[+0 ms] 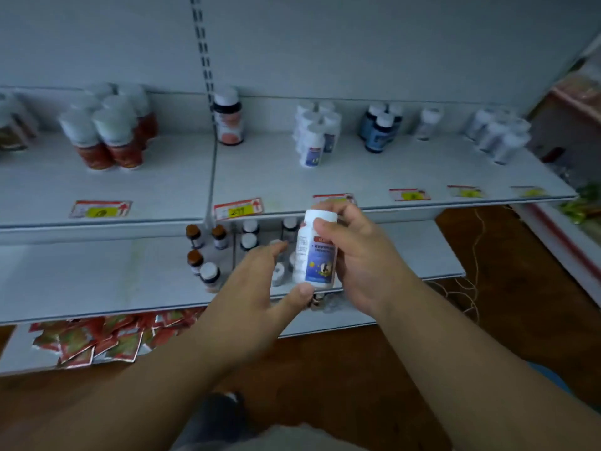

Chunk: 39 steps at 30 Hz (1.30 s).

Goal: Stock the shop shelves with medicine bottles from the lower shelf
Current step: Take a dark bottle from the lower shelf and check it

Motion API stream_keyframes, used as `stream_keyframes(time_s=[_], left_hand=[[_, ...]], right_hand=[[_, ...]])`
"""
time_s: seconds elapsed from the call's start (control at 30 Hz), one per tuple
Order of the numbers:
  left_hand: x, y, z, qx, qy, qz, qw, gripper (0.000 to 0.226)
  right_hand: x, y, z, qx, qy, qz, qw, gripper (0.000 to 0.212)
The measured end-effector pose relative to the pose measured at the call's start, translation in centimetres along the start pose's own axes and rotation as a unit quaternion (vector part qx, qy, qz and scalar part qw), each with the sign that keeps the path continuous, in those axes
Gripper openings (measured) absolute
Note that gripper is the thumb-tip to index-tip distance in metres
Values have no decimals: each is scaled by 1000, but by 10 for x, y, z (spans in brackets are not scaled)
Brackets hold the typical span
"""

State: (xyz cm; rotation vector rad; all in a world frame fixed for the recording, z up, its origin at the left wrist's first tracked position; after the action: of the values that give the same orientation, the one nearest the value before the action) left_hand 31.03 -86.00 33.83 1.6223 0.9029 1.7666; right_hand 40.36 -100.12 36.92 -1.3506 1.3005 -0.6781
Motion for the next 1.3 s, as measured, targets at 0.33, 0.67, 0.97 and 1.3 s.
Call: stream_keyframes(time_s=[0.33,0.67,0.97,1.3], left_hand=[[-20,13,137,-97,-55,70,991,81],[-37,11,230,-76,20,187,979,77],[-57,-5,283,-60,129,328,934,82],[-56,-16,291,-64,110,348,929,81]], right_hand=[[41,-49,95,82,114,-132,981,20],[84,-76,206,167,71,-383,905,32],[86,-64,290,292,-37,-556,777,47],[89,-48,296,322,-29,-583,746,51]])
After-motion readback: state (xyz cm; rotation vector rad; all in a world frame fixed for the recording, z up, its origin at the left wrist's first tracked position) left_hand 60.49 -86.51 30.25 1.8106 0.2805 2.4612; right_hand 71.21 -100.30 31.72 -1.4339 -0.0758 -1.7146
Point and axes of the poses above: each hand's wrist, its own z-axis towards the middle knuckle, its own x-axis out of the back of the hand, y = z × x, the point moved 1 cm from there along z, towards the middle knuckle, and after that the axes turned 5 degrees about y, right-handed, at the moved point
